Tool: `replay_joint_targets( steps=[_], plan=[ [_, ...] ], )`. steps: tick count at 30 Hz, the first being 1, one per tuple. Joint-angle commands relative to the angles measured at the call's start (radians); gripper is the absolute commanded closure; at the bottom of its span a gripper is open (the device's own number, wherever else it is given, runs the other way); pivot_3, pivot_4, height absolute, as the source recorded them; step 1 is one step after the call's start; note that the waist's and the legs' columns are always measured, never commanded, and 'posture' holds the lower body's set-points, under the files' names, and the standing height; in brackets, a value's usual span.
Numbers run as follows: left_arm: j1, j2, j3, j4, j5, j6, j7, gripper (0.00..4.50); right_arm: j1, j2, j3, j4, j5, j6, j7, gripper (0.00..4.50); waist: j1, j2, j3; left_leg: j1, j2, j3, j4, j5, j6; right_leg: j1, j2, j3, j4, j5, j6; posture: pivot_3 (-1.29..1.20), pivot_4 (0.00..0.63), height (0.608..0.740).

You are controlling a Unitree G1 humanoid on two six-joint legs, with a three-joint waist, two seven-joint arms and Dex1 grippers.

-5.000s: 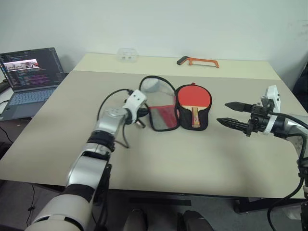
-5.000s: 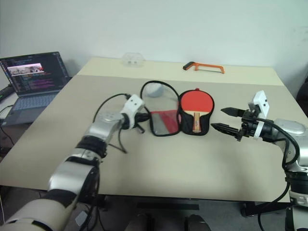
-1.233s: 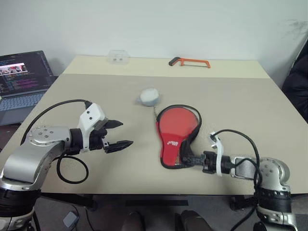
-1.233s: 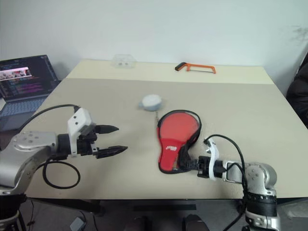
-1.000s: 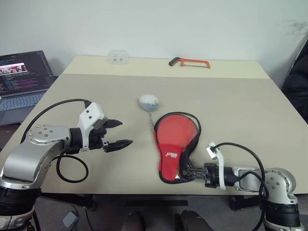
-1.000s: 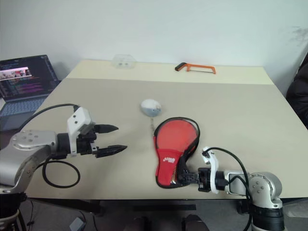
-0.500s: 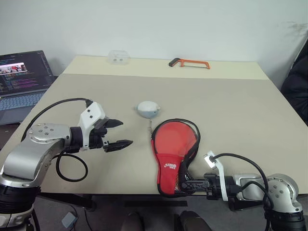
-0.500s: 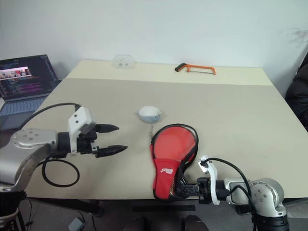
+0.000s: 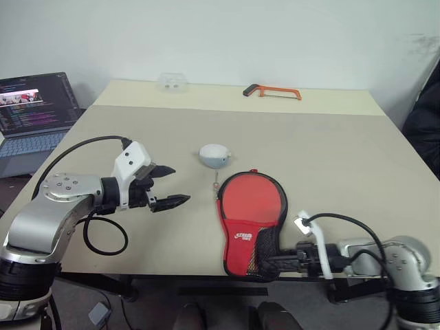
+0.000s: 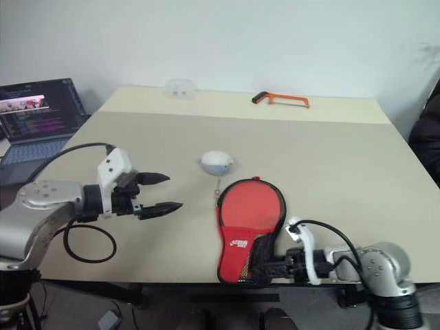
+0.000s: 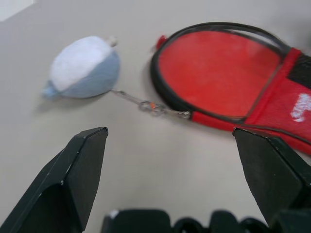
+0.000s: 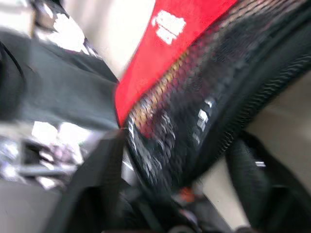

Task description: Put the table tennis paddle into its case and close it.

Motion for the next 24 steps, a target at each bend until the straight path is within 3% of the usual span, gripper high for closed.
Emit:
replay_joint_targets(
  steps=[1, 4, 6, 9, 12, 17, 24],
  plan=[
    [-0.059, -0.028, 0.005, 0.042, 0.033, -0.048, 0.045, 0.0, 0.015, -0.182, 0.025, -0.031, -0.137, -0.206, 0.139, 0.01, 0.012, 0.0, 0.0, 0.0, 0.0, 0.0, 0.0, 0.0, 0.0, 0.0, 0.0, 0.0, 0.0, 0.0, 0.0, 0.0, 0.15, 0.74],
    [-0.122, -0.059, -0.022, 0.104, 0.067, -0.083, 0.066, 0.0, 0.008, -0.304, -0.014, -0.055, -0.205, -0.396, 0.279, 0.01, 0.017, 0.0, 0.0, 0.0, 0.0, 0.0, 0.001, 0.0, 0.0, 0.0, 0.0, 0.0, -0.001, 0.0, 0.001, 0.0, 0.15, 0.74],
    [-0.171, -0.074, -0.049, 0.154, 0.091, -0.115, 0.059, 0.0, -0.039, -0.316, -0.036, -0.058, -0.221, -0.482, 0.323, 0.01, 0.019, 0.0, 0.001, 0.0, 0.0, 0.0, 0.002, 0.0, 0.0, 0.0, 0.001, 0.0, 0.0, 0.0, 0.001, 0.0, 0.15, 0.74],
    [-0.279, -0.106, -0.111, 0.282, 0.145, -0.186, 0.029, 0.0, -0.193, -0.214, 0.026, -0.018, -0.267, -0.55, 0.271, 0.01, 0.009, 0.0, 0.001, 0.0, 0.001, 0.0, 0.003, 0.0, 0.0, 0.0, 0.001, 0.0, 0.0, 0.001, 0.001, 0.0, 0.15, 0.74],
    [-0.427, -0.184, -0.18, 0.493, 0.214, -0.272, 0.015, 0.0, -0.322, 0.022, 0.176, 0.102, -0.429, -0.631, 0.102, 0.01, 0.007, -0.002, 0.0, 0.0, 0.001, -0.001, 0.005, 0.0, 0.0, 0.001, 0.002, 0.0, 0.002, 0.001, 0.002, 0.0, 0.15, 0.74],
    [-0.654, -0.32, -0.238, 0.898, 0.3, -0.435, -0.022, 0.0, -0.363, 0.308, 0.3, 0.353, -0.649, -0.753, -0.111, 0.01, 0.02, -0.001, 0.0, -0.008, 0.0, -0.002, 0.009, 0.0, 0.0, -0.005, 0.002, -0.001, 0.004, 0.004, -0.002, 0.0, 0.15, 0.74],
    [-0.823, -0.456, -0.253, 1.276, 0.391, -0.546, -0.026, 0.0, -0.3, 0.454, 0.333, 0.501, -0.753, -0.767, -0.197, 0.01, 0.039, -0.001, 0.0, -0.011, -0.001, -0.002, 0.009, 0.0, 0.0, -0.006, 0.001, -0.002, 0.003, 0.004, -0.002, 0.0, 0.15, 0.74]
  ],
)
